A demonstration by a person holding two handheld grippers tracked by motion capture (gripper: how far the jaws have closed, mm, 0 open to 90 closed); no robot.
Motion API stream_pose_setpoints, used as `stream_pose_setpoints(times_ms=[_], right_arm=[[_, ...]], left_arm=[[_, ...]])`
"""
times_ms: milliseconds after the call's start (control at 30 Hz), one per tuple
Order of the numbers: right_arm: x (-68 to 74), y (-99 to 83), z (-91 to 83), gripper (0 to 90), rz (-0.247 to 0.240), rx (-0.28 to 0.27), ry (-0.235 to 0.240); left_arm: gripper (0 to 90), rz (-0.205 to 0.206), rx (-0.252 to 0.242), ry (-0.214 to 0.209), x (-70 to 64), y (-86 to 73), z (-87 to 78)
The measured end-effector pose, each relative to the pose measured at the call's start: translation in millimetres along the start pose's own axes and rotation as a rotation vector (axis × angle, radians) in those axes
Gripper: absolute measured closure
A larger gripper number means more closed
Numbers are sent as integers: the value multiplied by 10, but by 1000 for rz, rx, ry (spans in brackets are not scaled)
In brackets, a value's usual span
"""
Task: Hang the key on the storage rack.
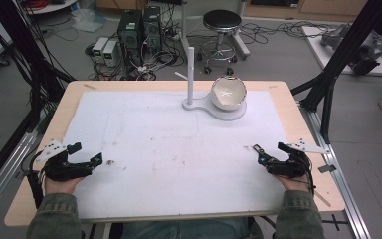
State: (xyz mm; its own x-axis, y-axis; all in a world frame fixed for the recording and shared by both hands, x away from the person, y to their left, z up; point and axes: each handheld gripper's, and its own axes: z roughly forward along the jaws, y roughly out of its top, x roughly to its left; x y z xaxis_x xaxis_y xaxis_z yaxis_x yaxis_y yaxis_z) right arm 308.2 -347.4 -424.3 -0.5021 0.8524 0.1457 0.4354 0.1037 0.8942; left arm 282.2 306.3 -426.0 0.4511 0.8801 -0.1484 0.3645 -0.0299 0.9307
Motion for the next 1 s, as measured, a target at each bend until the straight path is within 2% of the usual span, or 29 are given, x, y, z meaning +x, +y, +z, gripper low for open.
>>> stream_pose_setpoints(times_ms=[467, 667, 833, 1000], right_arm=[[3, 2, 4, 5, 2, 7, -2], [16, 15, 35, 5, -22, 24, -8], [40, 60, 73, 5, -34, 58, -20], [60, 154, 148, 5, -65, 129, -35]], left_arm=[[43, -3, 2, -6, -3, 0, 5], [43, -1, 4, -6, -10, 0, 2], [43, -3, 5, -7, -15, -1, 8], [43, -1, 5, -9, -13, -1, 5]])
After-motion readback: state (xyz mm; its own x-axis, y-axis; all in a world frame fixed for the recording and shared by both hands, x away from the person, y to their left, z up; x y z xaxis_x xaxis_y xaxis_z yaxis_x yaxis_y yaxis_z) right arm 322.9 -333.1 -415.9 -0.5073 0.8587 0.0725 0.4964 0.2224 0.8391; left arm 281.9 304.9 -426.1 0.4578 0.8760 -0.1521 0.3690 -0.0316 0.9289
